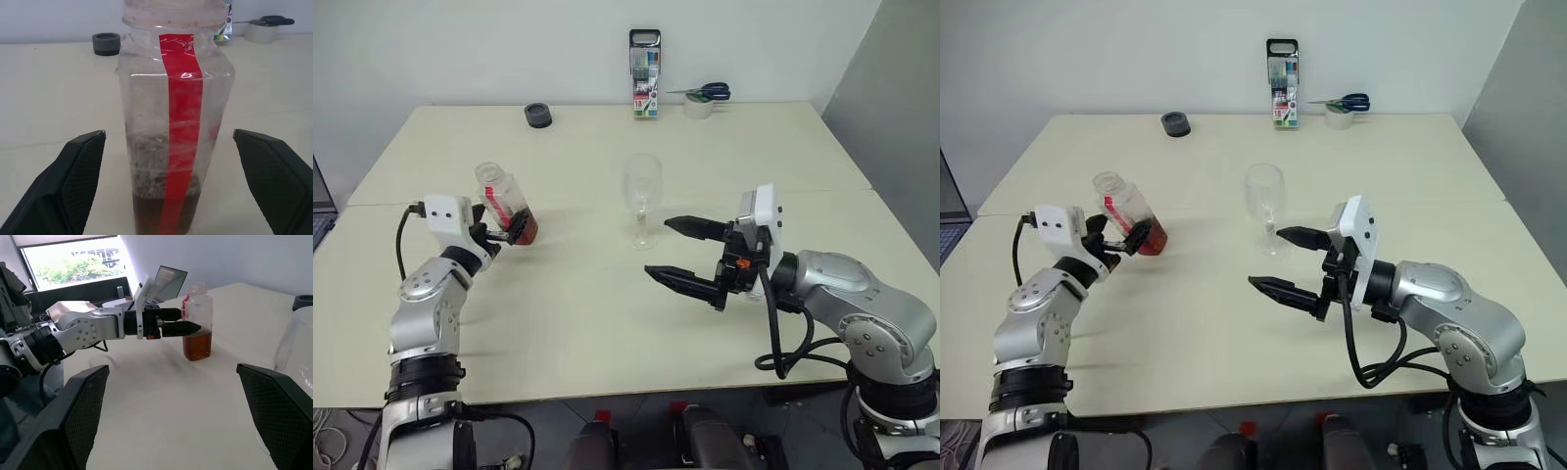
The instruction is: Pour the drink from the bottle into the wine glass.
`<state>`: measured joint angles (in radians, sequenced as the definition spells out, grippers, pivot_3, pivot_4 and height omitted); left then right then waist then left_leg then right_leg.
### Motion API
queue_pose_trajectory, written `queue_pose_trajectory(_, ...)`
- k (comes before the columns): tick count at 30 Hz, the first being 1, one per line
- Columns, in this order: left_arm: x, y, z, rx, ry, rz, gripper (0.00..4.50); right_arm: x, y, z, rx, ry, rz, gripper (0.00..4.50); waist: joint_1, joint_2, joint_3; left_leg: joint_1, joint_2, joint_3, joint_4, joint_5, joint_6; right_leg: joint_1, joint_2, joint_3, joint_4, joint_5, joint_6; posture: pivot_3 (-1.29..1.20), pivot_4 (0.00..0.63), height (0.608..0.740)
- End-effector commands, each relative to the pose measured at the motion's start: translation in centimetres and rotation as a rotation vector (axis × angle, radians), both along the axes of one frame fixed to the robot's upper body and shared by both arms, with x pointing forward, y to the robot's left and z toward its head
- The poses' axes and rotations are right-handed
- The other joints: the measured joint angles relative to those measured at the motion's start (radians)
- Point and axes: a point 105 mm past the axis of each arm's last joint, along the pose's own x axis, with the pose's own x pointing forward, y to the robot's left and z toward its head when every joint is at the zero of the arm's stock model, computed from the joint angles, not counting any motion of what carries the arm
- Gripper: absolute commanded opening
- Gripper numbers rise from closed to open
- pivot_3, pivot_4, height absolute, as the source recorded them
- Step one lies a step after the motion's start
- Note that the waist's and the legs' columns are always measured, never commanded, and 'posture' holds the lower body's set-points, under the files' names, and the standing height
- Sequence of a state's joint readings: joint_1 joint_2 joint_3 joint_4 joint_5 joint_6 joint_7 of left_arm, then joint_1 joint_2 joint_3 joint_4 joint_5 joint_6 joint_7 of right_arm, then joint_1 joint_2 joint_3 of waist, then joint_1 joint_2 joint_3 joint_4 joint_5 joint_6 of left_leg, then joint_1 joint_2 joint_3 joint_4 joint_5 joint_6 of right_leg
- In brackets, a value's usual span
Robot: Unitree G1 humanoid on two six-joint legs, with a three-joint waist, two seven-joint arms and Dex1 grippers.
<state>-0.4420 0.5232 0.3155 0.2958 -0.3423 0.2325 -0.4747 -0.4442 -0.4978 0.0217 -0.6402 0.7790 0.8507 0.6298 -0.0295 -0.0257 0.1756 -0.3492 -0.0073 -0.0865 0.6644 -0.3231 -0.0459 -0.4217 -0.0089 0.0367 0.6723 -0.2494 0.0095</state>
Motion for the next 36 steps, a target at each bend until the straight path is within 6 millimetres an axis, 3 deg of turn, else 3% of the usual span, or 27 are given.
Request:
queue_pose_trajectory(1, 0.8, 0.5, 1.3, 0.038, -0.046, -0.007, 4.5, -1.1, 0.1, 1.2, 0.022, -0.062, 0.025, 4.45, -0.001, 0.0, 0.0, 0.0, 0.0, 0.0, 0.0, 0.0, 0.0, 0.0, 0.0, 0.0, 0.0, 0.0, 0.0, 0.0, 0.15, 0.74)
queue_pose_trajectory(9, 2.8, 0.3, 0.6, 0.035, -0.049, -0.027, 4.5, -1.1, 0.1, 1.5, 0.026, -0.058, 0.005, 4.45, 0.0, 0.0, 0.0, 0.0, 0.0, 0.0, 0.0, 0.0, 0.0, 0.0, 0.0, -0.001, 0.0, 0.0, 0.0, 0.0, 0.15, 0.74)
queue_pose_trajectory(12, 3.0, 0.2, 1.0, 0.021, -0.066, -0.041, 3.89, -1.0, 0.2, 1.7, 0.034, -0.057, -0.007, 4.5, 0.0, 0.0, 0.0, -0.001, 0.0, 0.0, 0.0, 0.0, 0.0, -0.001, 0.0, 0.0, 0.0, 0.0, 0.0, 0.0, 0.15, 0.74)
queue_pose_trajectory(18, 2.5, 0.6, 0.9, 0.016, -0.069, -0.026, 1.94, -0.7, 0.1, 1.8, 0.047, -0.057, -0.035, 4.5, 0.0, 0.0, 0.0, -0.001, 0.0, -0.001, 0.0, 0.0, 0.0, -0.001, -0.001, 0.0, 0.0, 0.0, 0.0, 0.0, 0.15, 0.74)
queue_pose_trajectory(20, 2.3, 0.7, 0.8, 0.018, -0.071, -0.018, 1.73, -0.4, 0.1, 1.7, 0.055, -0.056, -0.057, 4.5, -0.001, 0.0, 0.0, -0.001, 0.0, 0.0, 0.0, 0.0, 0.0, -0.001, -0.001, 0.0, 0.0, 0.0, 0.0, 0.0, 0.15, 0.74)
queue_pose_trajectory(25, 2.1, 1.0, 1.8, 0.074, -0.079, 0.005, 1.73, 0.8, -0.5, 2.0, 0.093, -0.109, -0.185, 4.5, -0.001, 0.0, 0.0, -0.002, 0.0, -0.001, 0.0, 0.0, 0.0, -0.002, -0.001, 0.0, 0.0, 0.0, 0.0, 0.0, 0.15, 0.74)
queue_pose_trajectory(29, 3.0, -1.2, 5.6, 0.189, -0.15, -0.069, 1.73, 2.3, -1.2, 2.9, 0.118, -0.194, -0.285, 4.5, 0.0, -0.001, 0.0, -0.004, 0.0, -0.001, 0.001, 0.001, -0.002, -0.003, -0.001, -0.001, 0.001, 0.0, 0.0, 0.0, 0.15, 0.74)
queue_pose_trajectory(36, 4.5, -7.9, 10.6, 0.508, -0.267, -0.302, 1.73, 4.2, -1.2, 2.3, 0.112, -0.238, -0.318, 4.5, 0.004, -0.002, 0.0, -0.014, -0.002, -0.005, 0.01, 0.002, -0.004, -0.005, -0.001, -0.011, 0.0, 0.0, 0.0, 0.0, 0.15, 0.74)
